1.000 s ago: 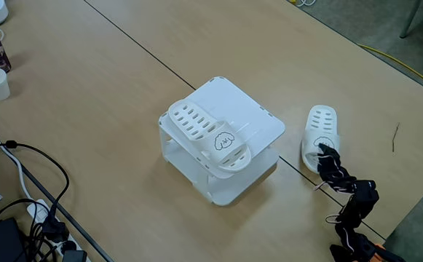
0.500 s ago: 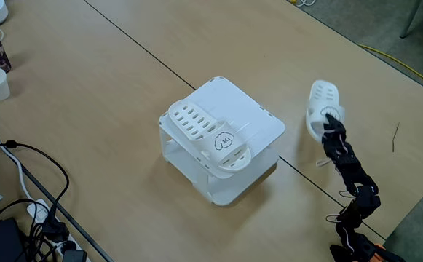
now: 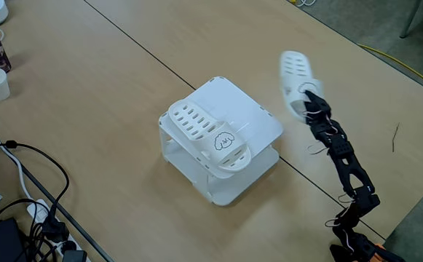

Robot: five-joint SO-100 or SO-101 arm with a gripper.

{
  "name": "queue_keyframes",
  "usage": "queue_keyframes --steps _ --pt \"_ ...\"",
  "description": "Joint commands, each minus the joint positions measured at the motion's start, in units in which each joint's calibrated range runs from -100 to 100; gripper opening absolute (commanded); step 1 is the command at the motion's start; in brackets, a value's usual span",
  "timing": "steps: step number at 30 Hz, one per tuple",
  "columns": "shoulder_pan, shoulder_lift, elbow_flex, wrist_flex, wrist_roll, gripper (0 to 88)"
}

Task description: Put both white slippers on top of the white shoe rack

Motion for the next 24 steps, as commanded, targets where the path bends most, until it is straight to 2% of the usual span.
queue_keyframes --steps 1,11,24 --pt "-5.6 -5.42 -7.94 0.15 0.42 0.8" --pt "-15.88 -5.42 -7.94 0.15 0.42 0.8" --pt "-20.32 -3.83 -6.95 0.15 0.42 0.8"
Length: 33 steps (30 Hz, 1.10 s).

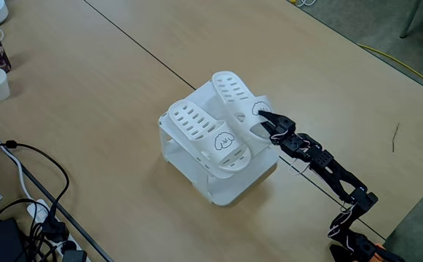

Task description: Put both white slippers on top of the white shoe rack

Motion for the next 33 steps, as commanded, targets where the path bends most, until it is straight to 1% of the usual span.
queue_keyframes --steps 1,7,8,12,15,20,25,33 --pt "-0.96 -3.57 -5.15 -0.1 0.42 0.8" --pt "-1.12 -1.64 -5.06 -0.1 0.42 2.1" --pt "-1.04 -1.47 -5.06 -0.1 0.42 4.2" --pt "-1.12 -0.63 -5.06 -0.1 0.42 17.3" --pt "-1.12 0.21 -5.06 -0.1 0.42 20.9" --pt "-0.79 1.14 -4.7 -0.1 0.42 21.1" --pt "-0.46 0.47 -0.82 -0.1 0.42 21.1" --pt "4.72 0.55 2.52 -0.1 0.42 21.1"
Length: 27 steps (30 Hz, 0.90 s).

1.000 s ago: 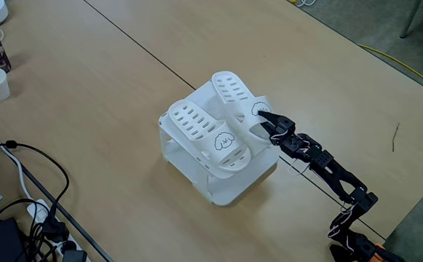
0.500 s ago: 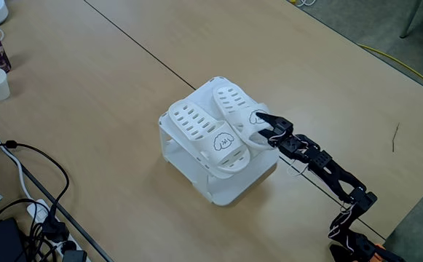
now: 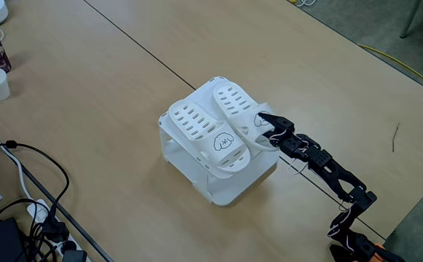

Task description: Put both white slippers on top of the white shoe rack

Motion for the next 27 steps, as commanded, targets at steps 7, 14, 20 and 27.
queue_keyframes --steps 7,14,20,27 --pt "4.6 -1.18 -0.45 -0.1 0.42 21.1" --pt "4.68 -1.27 1.63 -0.1 0.42 21.1" --pt "3.04 -2.36 2.35 -0.1 0.42 21.1" --pt "2.96 -9.43 9.66 -0.1 0.42 21.1"
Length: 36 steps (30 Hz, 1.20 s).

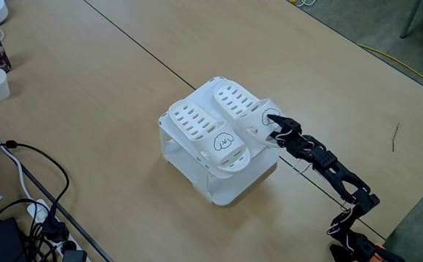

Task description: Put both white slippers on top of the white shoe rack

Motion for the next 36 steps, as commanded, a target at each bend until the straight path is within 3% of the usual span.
queue_keyframes --steps 1,19,36 --pt "0.13 -6.81 2.02 0.07 0.42 21.1" --pt "8.44 -14.47 4.01 0.07 0.42 20.5" --pt "4.25 -14.55 7.44 0.15 0.42 20.5"
